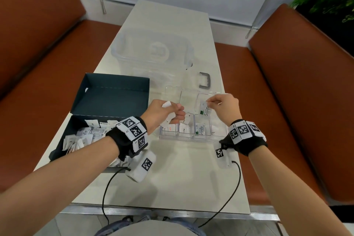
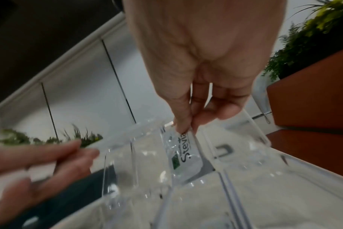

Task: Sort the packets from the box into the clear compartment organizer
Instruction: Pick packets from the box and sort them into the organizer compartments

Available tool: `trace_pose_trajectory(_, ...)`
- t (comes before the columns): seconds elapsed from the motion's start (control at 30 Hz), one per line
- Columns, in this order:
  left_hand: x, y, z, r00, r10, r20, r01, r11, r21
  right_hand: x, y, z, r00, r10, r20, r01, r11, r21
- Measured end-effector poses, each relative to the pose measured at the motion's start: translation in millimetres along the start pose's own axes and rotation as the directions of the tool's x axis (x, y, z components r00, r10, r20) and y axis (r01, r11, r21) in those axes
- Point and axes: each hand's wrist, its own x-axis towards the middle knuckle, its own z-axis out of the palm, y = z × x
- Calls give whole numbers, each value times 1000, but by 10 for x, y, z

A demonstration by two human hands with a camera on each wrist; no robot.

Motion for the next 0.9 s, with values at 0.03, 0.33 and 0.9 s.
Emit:
trace_pose_trajectory(0.03, -6, 0, 0, 1000, -2, -3, 2, 1000, -10, -22, 30, 43, 1000, -18, 16, 19, 1000, -18)
trace_pose_trajectory(0.33, -26, -41, -56, 1000, -19, -22, 17, 998, -68, -298, 237, 363, 974, -226, -18, 219, 958, -185)
trace_pose_trajectory(0.9, -62, -55, -83, 1000, -22, 14, 24, 995, -94, -329, 284, 487, 974, -214, 78, 226, 866, -446)
